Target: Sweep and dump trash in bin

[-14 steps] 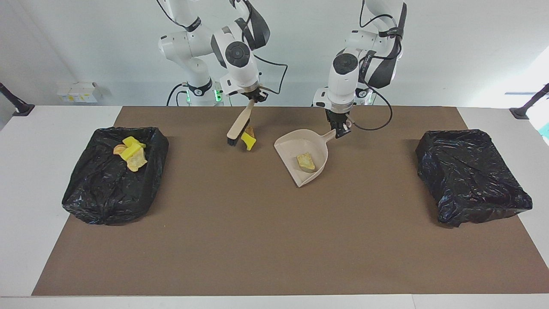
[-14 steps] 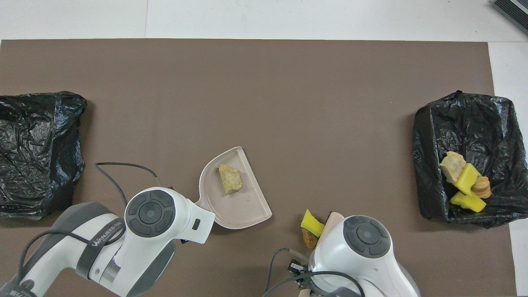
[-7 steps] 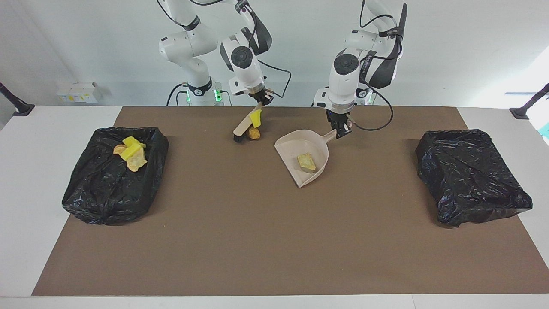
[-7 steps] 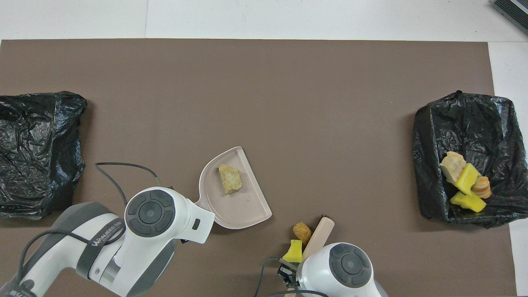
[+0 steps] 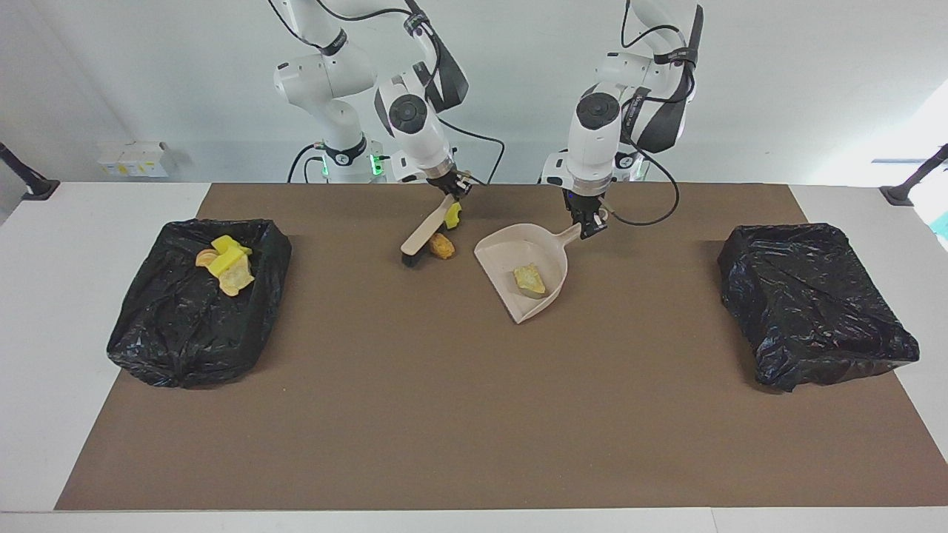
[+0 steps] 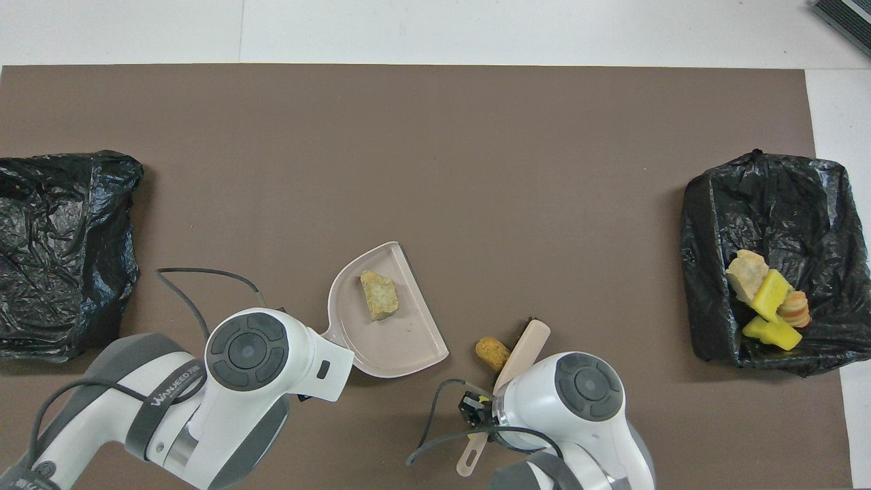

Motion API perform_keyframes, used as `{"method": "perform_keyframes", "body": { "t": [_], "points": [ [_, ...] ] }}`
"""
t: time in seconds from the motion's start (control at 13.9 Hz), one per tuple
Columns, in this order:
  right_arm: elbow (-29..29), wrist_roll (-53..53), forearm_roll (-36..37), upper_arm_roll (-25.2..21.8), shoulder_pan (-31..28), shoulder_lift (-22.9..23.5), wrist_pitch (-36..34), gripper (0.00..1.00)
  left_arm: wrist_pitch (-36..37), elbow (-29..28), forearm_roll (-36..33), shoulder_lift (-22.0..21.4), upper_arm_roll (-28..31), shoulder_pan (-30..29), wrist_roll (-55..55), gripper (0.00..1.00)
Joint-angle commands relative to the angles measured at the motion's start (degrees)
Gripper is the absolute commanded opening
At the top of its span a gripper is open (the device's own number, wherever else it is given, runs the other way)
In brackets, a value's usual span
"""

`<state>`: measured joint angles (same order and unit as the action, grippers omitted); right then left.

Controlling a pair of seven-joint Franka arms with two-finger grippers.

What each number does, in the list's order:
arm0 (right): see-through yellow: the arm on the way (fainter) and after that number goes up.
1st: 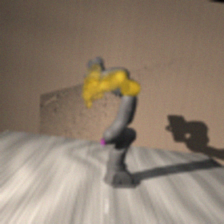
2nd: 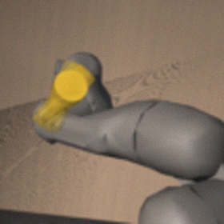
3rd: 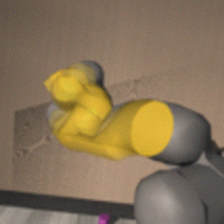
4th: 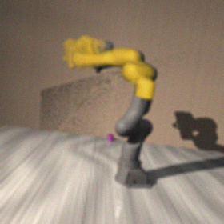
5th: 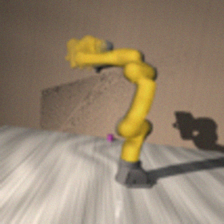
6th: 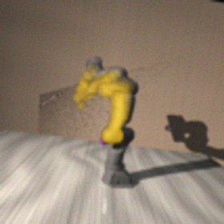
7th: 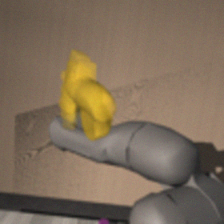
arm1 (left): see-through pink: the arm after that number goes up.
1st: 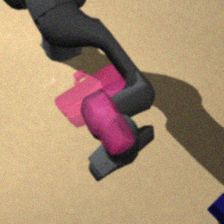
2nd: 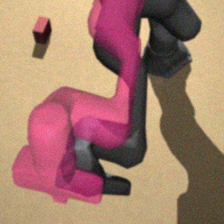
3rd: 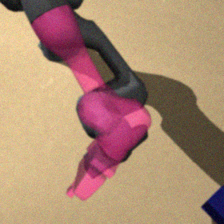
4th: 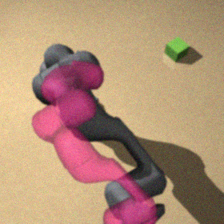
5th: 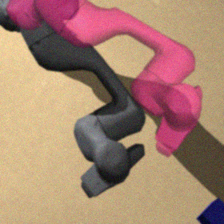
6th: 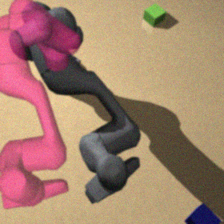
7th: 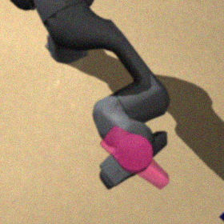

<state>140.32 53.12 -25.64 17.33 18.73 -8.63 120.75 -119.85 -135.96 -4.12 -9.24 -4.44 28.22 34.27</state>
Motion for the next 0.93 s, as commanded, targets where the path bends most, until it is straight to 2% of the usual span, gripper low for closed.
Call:
{"method": "perform_keyframes", "body": {
  "t": [0.0,0.14,0.22,0.29,0.43,0.65,0.86],
  "points": [
    [-7.6,-3.2,5.3,0.2,-5.2,7.2,0.1,0.00,-0.2,0.8,-1.0,0.2,0.2,-0.1,-1.0,0.00],
    [-16.7,-3.3,7.6,0.2,-8.0,12.3,-5.7,0.00,-0.2,0.8,-1.1,0.2,0.3,-0.1,-0.9,0.00],
    [-20.4,-2.7,7.7,0.2,-8.4,13.5,-10.0,0.00,-0.2,0.8,-1.0,0.2,0.2,-0.4,-0.9,0.00],
    [-21.6,-1.8,7.6,0.2,-8.6,12.9,-12.9,0.00,-0.3,0.9,-1.1,0.3,0.2,-0.4,-0.9,0.00],
    [-20.9,3.2,7.4,0.6,-7.6,10.1,-15.7,0.00,-0.3,0.9,-1.0,0.4,0.3,-0.5,-0.8,0.00],
    [-17.6,14.7,5.4,0.7,-0.9,6.4,-16.6,0.00,-0.6,0.9,-1.0,0.4,0.4,-0.4,-1.0,0.00],
    [-11.8,19.4,-2.9,0.7,1.7,1.8,-15.9,0.00,-0.5,0.9,-1.0,0.4,0.4,-0.4,-1.0,0.00]
  ]
}}
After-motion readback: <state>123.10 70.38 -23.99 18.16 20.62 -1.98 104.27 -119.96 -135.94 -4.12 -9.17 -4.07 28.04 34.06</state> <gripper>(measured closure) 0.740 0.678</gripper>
